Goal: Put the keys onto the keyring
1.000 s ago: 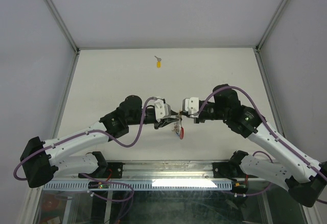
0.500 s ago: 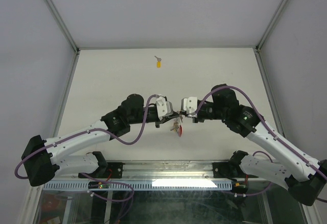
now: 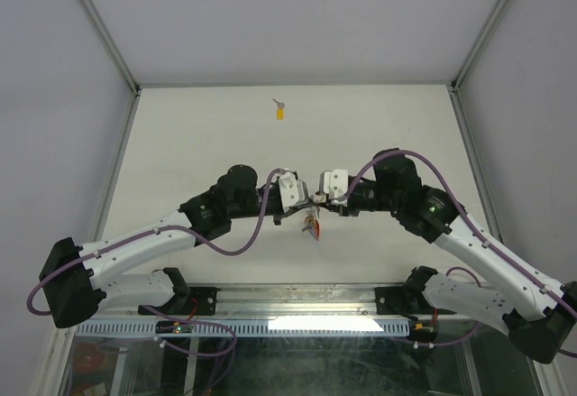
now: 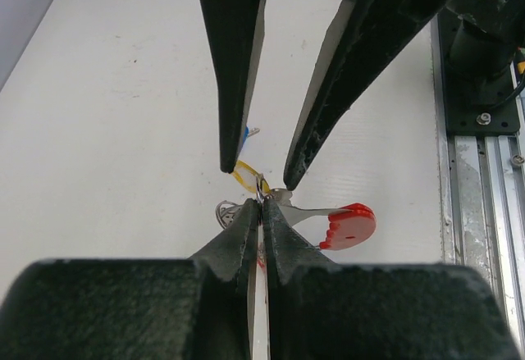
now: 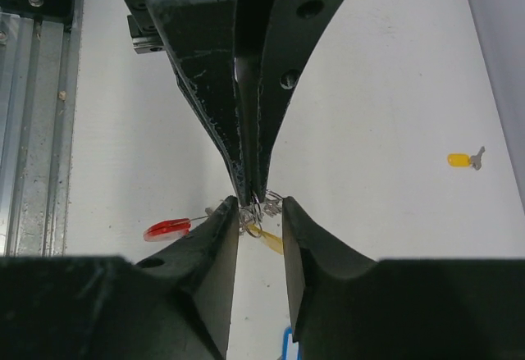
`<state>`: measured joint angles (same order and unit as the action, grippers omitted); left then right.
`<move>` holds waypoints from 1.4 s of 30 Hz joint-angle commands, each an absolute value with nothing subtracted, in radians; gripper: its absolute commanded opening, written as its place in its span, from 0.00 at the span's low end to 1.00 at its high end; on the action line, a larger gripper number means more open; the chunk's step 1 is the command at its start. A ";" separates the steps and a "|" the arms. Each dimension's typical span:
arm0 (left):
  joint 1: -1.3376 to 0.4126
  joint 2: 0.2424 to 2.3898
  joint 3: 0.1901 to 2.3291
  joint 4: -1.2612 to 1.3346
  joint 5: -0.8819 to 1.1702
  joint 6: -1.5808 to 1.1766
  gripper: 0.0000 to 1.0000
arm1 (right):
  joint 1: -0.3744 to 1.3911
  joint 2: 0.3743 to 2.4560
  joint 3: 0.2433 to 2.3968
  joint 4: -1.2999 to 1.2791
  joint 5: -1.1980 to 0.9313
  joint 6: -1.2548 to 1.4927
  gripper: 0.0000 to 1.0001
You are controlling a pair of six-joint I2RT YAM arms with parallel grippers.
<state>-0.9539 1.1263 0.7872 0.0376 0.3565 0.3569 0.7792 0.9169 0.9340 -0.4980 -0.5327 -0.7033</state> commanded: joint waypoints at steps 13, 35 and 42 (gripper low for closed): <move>-0.940 0.984 0.469 0.583 0.242 0.085 0.00 | 0.777 0.792 0.778 -0.200 -0.351 -0.146 0.28; -0.939 0.963 0.218 1.172 0.185 -0.104 0.00 | 0.700 0.856 0.679 0.005 -0.645 0.355 0.27; -0.939 0.956 0.230 1.190 0.236 -0.113 0.00 | 0.699 0.866 0.687 0.045 -0.705 0.290 0.37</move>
